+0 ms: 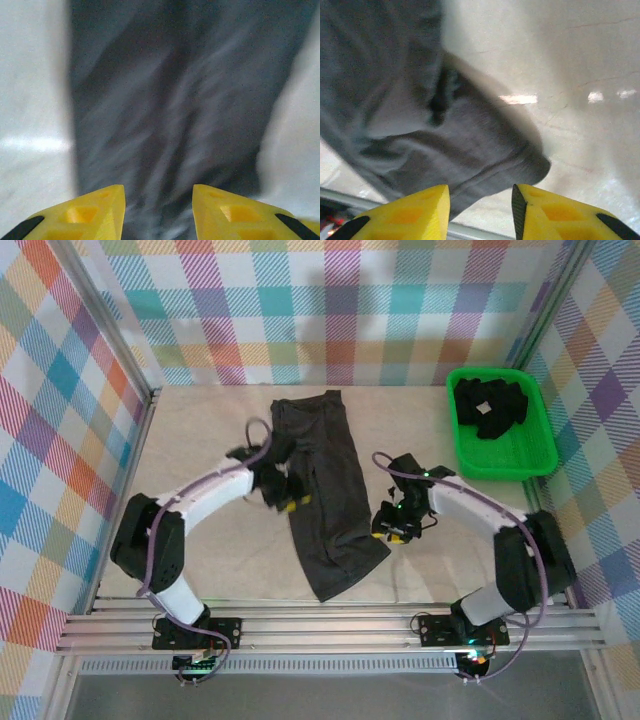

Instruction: Fold and stack the t-shirts

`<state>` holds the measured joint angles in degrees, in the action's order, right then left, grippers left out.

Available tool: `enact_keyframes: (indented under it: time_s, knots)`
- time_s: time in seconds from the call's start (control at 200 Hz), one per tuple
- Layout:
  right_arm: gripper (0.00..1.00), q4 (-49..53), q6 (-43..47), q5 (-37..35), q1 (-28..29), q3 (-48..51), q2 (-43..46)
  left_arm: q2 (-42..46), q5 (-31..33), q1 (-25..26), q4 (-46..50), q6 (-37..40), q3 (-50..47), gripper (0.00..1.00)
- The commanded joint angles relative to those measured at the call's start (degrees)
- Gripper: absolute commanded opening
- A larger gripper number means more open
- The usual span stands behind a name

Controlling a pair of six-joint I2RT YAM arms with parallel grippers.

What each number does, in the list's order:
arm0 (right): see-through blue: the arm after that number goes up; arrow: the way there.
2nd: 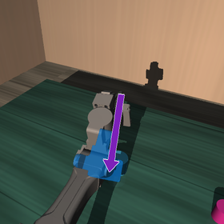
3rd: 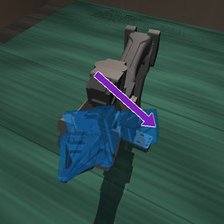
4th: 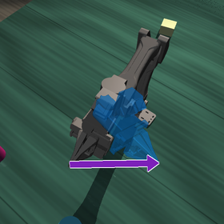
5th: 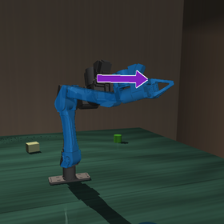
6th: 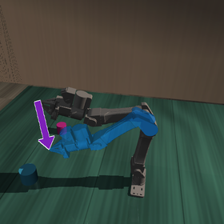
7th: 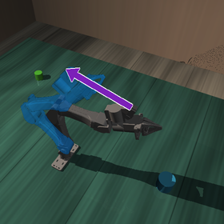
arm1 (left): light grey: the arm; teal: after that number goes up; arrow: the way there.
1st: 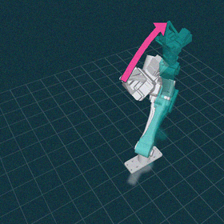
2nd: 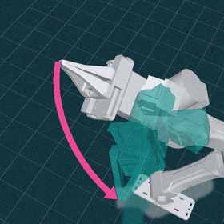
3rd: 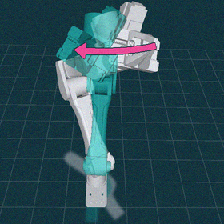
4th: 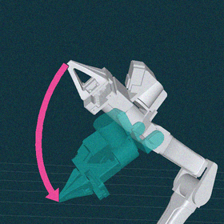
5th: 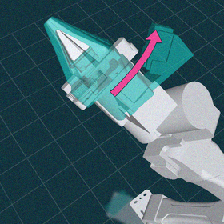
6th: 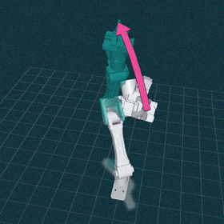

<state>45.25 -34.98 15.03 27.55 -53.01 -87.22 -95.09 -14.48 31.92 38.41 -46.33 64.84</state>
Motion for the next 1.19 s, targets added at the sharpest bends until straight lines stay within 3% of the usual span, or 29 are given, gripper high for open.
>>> enact_keyframes:
  time_s: [0.0,0.28,0.535,0.8,0.95,1.075,1.19]
  knots:
    - [0.36,-2.0,4.6,0.9,2.1,0.8,-1.9,2.6,0.6,0.4,-3.7,-4.6,-4.1,0.41]
    - [0.29,-3.3,0.0,0.1,5.1,4.2,-5.3,-13.2,14.4,-0.4,-1.7,-4.6,11.1,0.38]
    - [0.26,-6.7,-8.4,3.4,11.8,7.3,-5.5,-25.8,15.6,-3.6,3.3,0.5,19.5,0.36]
    - [0.29,-6.7,-16.4,8.5,16.8,2.2,-4.1,-32.3,14.5,-8.8,4.7,9.7,32.2,0.40]
    - [0.37,-1.1,-15.2,2.4,16.6,2.1,3.2,-25.6,15.0,-8.1,5.3,12.0,30.5,0.48]
    - [0.39,-4.2,-14.9,2.5,16.4,6.6,5.6,-12.7,16.4,-6.1,8.1,9.1,18.1,0.52]
    - [0.39,-9.1,-13.8,3.6,16.5,8.8,4.0,0.4,13.5,-3.9,9.7,5.3,2.3,0.51]
